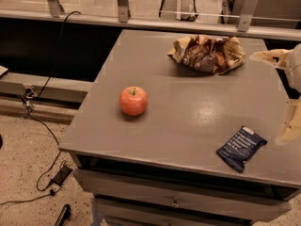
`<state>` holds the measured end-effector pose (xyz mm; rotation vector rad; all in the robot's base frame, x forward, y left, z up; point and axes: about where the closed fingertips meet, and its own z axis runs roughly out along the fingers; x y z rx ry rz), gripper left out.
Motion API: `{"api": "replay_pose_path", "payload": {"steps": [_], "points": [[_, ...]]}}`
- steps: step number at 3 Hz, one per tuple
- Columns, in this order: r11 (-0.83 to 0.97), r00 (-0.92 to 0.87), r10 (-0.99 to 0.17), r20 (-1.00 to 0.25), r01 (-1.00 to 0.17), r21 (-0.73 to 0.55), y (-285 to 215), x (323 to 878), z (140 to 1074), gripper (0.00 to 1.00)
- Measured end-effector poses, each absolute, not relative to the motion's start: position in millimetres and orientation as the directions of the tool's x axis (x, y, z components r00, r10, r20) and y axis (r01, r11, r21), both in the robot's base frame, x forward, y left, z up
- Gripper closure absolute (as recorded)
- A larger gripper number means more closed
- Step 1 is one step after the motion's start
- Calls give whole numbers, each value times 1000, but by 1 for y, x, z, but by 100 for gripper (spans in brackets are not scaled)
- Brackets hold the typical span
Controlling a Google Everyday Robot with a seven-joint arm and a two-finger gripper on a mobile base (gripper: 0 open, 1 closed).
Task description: Pick rxbar blueberry
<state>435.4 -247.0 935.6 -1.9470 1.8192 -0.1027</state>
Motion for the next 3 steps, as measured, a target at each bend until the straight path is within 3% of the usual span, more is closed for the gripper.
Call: {"api": "replay_pose_path", "payload": {"steps": [2, 3], "points": [[-282, 309, -951, -4, -871, -402, -251, 436, 900, 0], [-457, 466, -882, 69, -810, -369, -254, 433, 881, 0]]}}
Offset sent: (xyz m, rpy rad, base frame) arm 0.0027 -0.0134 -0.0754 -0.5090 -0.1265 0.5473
